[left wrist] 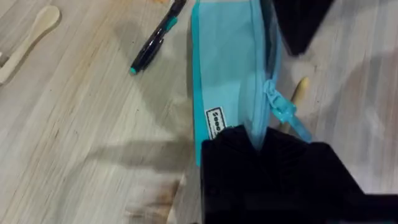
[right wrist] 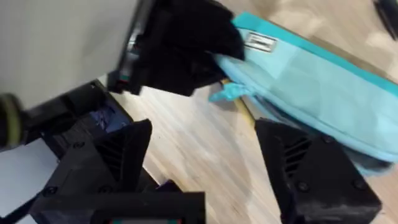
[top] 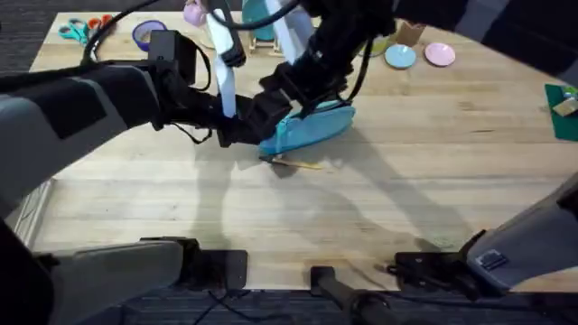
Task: Unzip the bag, pick up the pens from the table one at a time and place them inside, then zip the bag closed.
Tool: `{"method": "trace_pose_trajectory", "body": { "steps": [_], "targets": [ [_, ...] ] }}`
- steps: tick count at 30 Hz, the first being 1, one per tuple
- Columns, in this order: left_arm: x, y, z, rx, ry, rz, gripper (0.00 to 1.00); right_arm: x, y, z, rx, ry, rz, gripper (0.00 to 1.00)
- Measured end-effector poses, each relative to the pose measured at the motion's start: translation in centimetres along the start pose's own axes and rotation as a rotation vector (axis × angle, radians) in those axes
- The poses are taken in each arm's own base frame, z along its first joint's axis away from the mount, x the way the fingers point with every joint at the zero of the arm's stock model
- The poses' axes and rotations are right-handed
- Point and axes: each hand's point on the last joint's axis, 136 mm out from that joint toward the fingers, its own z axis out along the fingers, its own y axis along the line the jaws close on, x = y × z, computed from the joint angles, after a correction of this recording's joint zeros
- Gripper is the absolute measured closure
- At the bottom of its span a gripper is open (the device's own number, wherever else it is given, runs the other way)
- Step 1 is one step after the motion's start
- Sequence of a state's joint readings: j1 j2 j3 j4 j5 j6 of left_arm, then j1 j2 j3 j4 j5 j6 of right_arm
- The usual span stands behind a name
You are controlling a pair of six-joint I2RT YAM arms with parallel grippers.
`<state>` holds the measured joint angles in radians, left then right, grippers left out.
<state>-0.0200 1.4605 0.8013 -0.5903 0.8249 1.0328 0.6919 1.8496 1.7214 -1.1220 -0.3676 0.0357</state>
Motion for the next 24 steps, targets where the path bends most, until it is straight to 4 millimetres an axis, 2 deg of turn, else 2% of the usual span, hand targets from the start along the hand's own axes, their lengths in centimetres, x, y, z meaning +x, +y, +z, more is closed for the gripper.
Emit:
{"method": "trace_pose_trajectory", "body": {
  "steps": [6, 13, 14, 15, 19, 20, 24],
  "targets": [
    [0.0, 0.0, 0.0, 0.0, 0.0, 0.001, 0.958, -0.3, -2.7, -1.2, 0.022, -0.024, 0.056, 0.004],
    [0.0, 0.0, 0.0, 0.0, 0.0, 0.001, 0.948, -0.6, -5.0, -3.9, 0.058, -0.096, 0.103, 0.004],
    [0.0, 0.0, 0.0, 0.0, -0.001, 0.001, 0.883, -0.7, -5.2, -4.1, 0.062, -0.102, 0.106, 0.004],
    [0.0, 0.0, 0.0, -0.001, -0.002, 0.002, 0.759, -0.7, -5.4, -4.2, 0.064, -0.106, 0.107, 0.004],
    [-0.1, 0.0, 0.0, 0.0, -0.002, 0.004, 0.136, -0.9, -5.5, -4.3, 0.068, -0.112, 0.105, 0.004],
    [-0.1, 0.0, 0.0, 0.0, -0.003, 0.0, 0.041, -1.0, -5.5, -4.3, 0.068, -0.116, 0.103, 0.004],
    [-0.1, 0.0, 0.0, 0.0, -0.002, 0.0, 0.008, -1.4, -5.5, -4.3, 0.069, -0.133, 0.096, 0.004]
  ]
}}
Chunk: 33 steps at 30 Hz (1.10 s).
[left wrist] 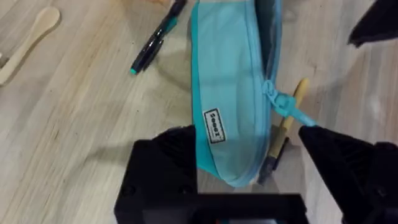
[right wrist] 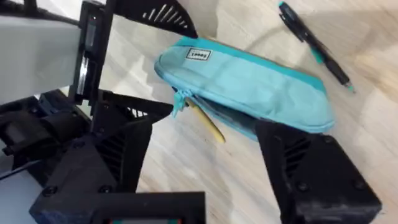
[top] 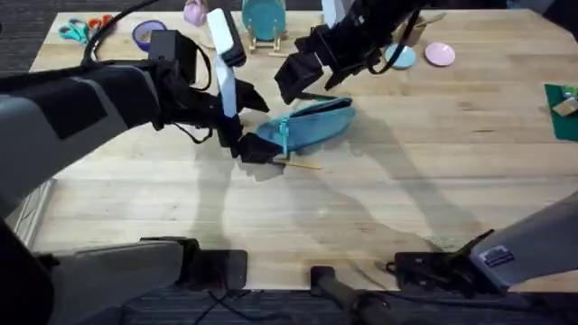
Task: Unzip the bag, pick up the pens from the table one at a time and place them inside, then zip the bag closed.
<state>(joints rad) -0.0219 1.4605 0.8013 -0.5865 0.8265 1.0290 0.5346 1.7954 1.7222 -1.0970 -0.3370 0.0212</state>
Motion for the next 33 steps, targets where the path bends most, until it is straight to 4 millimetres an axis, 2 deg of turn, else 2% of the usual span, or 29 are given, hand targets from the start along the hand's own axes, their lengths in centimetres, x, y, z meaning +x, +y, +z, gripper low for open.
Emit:
{"method": "trace_pose_trajectory", "body": {
  "steps": [4, 9, 15, 19, 22, 27, 33],
  "targets": [
    [0.0, 0.0, 0.0, 0.002, 0.001, -0.003, 0.008, -0.3, 0.0, 0.0, 0.0, -0.013, -0.012, 0.005],
    [-0.4, -0.5, -0.9, 0.009, 0.029, -0.038, 0.006, 0.3, -0.1, -0.4, 0.012, 0.014, -0.075, 0.005],
    [-4.0, -1.5, -4.9, -0.052, 0.044, -0.02, 0.007, -1.2, -1.0, -2.3, 0.112, -0.03, -0.187, 0.005],
    [-6.4, -3.2, -7.7, -0.076, 0.034, 0.004, 0.008, -2.3, -1.4, -3.3, 0.163, -0.062, -0.264, 0.005],
    [-7.6, -4.9, -9.5, -0.084, 0.033, 0.01, 0.008, -2.3, -1.6, -3.5, 0.18, -0.056, -0.322, 0.005],
    [-8.6, -6.5, -11.8, -0.148, 0.038, -0.035, 0.006, -2.2, -1.9, -3.5, 0.198, -0.038, -0.443, 0.004],
    [-8.2, -6.7, -13.5, -0.269, 0.058, -0.19, 0.008, -2.3, -2.5, -3.6, 0.24, 0.005, -0.78, 0.005]
  ]
}}
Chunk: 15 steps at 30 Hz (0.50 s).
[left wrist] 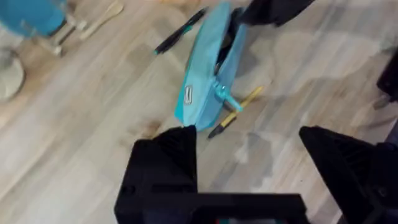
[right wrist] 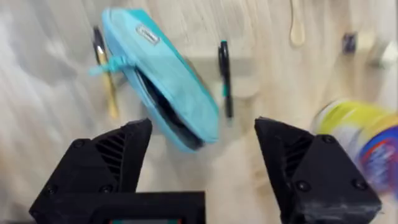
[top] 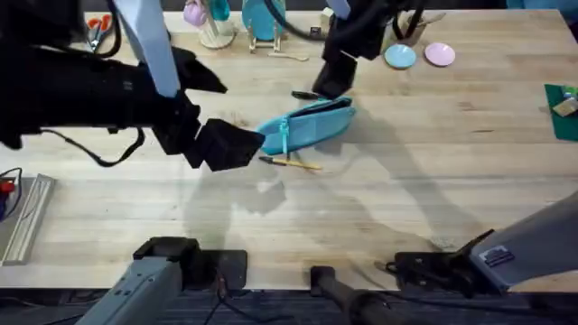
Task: Unzip the bag, pick up the pens from the table one at a time and place them inside, then zip the bag closed.
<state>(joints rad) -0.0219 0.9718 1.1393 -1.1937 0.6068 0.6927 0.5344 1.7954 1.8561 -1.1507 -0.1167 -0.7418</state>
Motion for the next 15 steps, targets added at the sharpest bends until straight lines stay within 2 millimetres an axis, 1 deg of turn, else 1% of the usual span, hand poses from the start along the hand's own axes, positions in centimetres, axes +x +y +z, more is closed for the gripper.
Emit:
{"method": "trace_pose_trajectory", "body": {
  "steps": [5, 8, 11, 15],
  "targets": [
    [0.4, 0.4, -0.2, -0.038, 0.017, -0.062, 0.008, -1.0, -1.2, -0.1, 0.057, -0.029, -0.284, 0.004],
    [0.5, 0.6, -0.2, -0.049, 0.025, -0.078, 0.008, -1.1, -1.4, -0.1, 0.069, -0.028, -0.405, 0.005],
    [0.5, 0.6, -0.2, -0.051, 0.025, -0.087, 0.007, -1.1, -1.4, -0.1, 0.071, -0.024, -0.468, 0.005],
    [0.5, 0.7, -0.3, -0.054, 0.024, -0.091, 0.007, -0.7, -1.1, 0.0, 0.054, -0.011, -0.506, 0.004]
  ]
}}
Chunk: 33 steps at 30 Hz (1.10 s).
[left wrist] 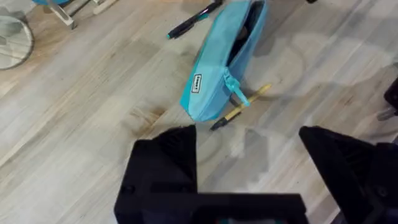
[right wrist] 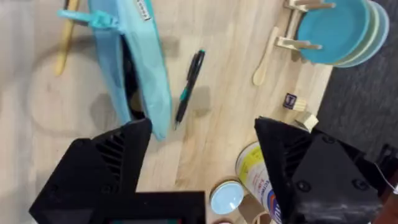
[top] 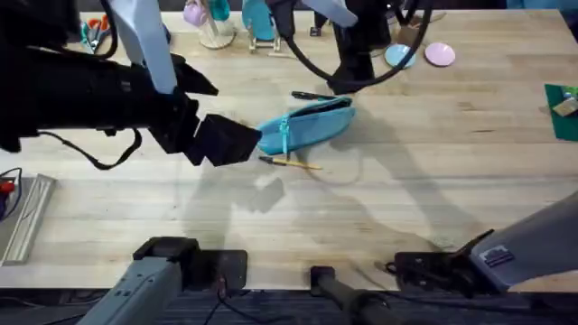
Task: Unzip the bag, pick up the pens from the table one at a time and place them inside, then zip the bag closed.
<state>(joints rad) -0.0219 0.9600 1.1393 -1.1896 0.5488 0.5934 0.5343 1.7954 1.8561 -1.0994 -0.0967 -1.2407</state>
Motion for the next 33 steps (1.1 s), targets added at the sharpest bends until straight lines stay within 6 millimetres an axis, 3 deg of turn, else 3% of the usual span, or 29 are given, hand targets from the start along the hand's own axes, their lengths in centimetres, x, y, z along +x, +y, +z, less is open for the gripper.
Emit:
{"method": "trace_pose_trajectory", "body": {
  "steps": [16, 18, 23, 24, 28, 33],
  "targets": [
    [0.0, 0.0, 0.0, 0.0, 0.0, -0.004, 0.007, -0.6, 2.3, -0.1, -0.094, -0.027, 0.024, 0.018],
    [0.0, 0.0, 0.0, 0.0, 0.0, -0.004, 0.007, -0.8, 2.9, -0.1, -0.117, -0.022, 0.039, 0.161],
    [0.0, 0.1, 0.0, -0.003, 0.002, -0.004, 0.007, -1.5, 5.2, -0.2, -0.197, -0.007, 0.049, 0.871],
    [0.1, 0.1, 0.0, -0.005, 0.004, -0.004, 0.007, -1.8, 5.5, -0.2, -0.204, -0.005, 0.056, 0.943],
    [0.2, 0.3, 0.0, -0.016, 0.011, -0.004, 0.007, -3.2, 5.6, -0.1, -0.194, -0.015, 0.156, 0.971],
    [0.2, 0.3, 0.0, -0.018, 0.012, -0.003, 0.007, -2.9, 5.8, -0.2, -0.205, 0.003, 0.262, 0.972]
  ]
}}
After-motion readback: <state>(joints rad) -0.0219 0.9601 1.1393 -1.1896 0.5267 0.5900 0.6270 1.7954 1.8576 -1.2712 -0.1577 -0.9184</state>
